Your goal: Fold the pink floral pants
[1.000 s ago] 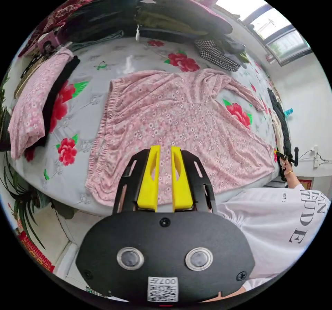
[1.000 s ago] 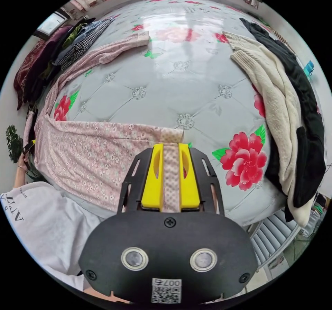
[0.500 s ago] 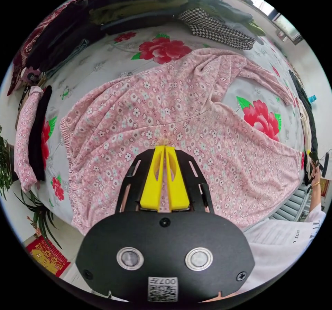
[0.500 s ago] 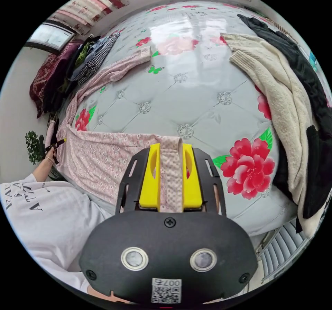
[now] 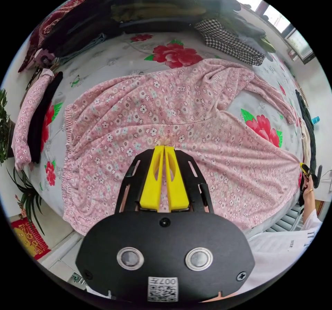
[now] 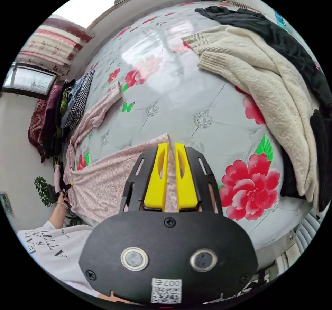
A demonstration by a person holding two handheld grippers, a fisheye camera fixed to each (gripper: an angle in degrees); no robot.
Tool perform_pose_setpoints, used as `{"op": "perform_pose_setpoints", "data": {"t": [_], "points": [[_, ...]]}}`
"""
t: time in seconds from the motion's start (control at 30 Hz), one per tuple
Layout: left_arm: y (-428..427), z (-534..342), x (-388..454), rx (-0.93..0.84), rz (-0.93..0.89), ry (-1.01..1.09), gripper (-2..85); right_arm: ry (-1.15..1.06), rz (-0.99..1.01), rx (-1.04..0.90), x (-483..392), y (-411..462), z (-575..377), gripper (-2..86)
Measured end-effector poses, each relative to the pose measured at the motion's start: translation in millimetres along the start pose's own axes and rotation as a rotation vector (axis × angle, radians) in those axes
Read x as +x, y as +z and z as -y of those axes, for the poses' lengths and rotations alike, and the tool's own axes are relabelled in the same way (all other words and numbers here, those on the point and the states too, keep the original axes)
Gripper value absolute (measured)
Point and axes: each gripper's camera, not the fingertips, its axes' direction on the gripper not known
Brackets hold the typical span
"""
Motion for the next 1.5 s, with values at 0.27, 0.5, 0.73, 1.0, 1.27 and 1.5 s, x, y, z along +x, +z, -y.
{"op": "perform_pose_setpoints", "data": {"t": [0.27, 0.5, 0.73, 1.0, 1.27, 1.5], "points": [[-69.6, -69.5, 13.5, 0.147, 0.001, 0.103, -0.9, -0.170, -0.062, -0.021, 9.6, -62.4, -72.9, 5.7], [-46.4, -147.0, 3.7, -0.034, 0.129, 0.105, -1.0, -0.192, -0.198, -0.131, 14.4, -23.2, -107.6, 2.3], [-36.5, -141.8, 6.7, -0.197, 0.188, 0.175, -1.0, -0.234, -0.240, -0.171, 18.3, -55.2, -108.9, 0.2], [-51.9, -216.8, 1.0, -0.108, 0.083, 0.076, -0.9, -0.114, -0.252, -0.169, 48.7, -67.7, -115.4, 3.2], [-108.0, -211.5, -42.9, 0.073, 0.048, -0.071, -0.9, -0.230, -0.103, 0.046, -19.6, -90.1, -88.7, 7.7], [-112.1, -105.9, -86.6, 0.080, 0.033, -0.065, -0.9, -0.354, -0.066, 0.060, -130.4, -47.7, 3.2, 9.1]]}}
